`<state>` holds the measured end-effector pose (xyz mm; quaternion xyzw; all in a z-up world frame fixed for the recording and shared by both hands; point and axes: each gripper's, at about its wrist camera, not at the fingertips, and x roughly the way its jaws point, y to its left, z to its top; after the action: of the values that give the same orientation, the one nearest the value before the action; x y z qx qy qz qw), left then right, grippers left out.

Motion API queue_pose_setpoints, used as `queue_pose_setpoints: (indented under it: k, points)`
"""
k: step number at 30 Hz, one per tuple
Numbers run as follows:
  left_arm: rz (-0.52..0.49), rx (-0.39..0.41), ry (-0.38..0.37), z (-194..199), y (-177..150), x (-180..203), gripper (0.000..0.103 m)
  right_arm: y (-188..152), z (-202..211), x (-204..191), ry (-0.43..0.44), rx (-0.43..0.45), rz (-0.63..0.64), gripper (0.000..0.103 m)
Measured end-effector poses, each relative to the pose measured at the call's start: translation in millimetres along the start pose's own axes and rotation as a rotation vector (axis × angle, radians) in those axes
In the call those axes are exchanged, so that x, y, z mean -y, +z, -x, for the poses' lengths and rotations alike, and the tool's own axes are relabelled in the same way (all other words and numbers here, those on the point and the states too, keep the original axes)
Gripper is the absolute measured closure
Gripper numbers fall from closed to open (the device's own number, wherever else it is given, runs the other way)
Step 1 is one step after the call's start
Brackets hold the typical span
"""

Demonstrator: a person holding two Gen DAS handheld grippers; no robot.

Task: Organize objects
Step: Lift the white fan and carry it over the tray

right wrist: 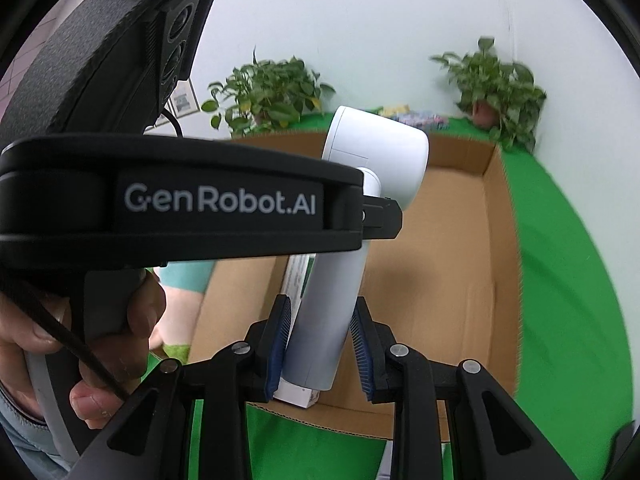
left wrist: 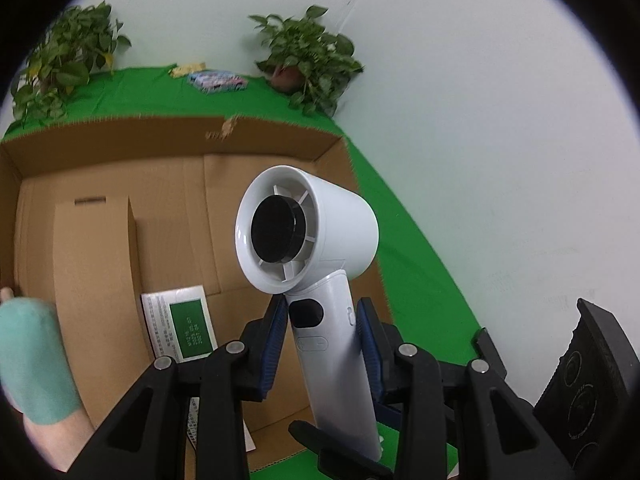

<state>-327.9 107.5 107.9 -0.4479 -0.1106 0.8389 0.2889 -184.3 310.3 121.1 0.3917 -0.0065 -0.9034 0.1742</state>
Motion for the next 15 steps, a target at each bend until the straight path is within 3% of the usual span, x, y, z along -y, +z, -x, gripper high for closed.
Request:
queue_pose_setpoints:
  k: [5, 15]
  points:
    - [0.034, -0.065, 0.017, -36, -17, -19, 0.069, -21, -47, 16, 0.029, -0.064, -0.038, 0.075]
    - [0.052, -0.147, 0.064, -75, -43, -26, 0.069, -60, -83, 33, 0.062, -0.130, -0.077, 0.075]
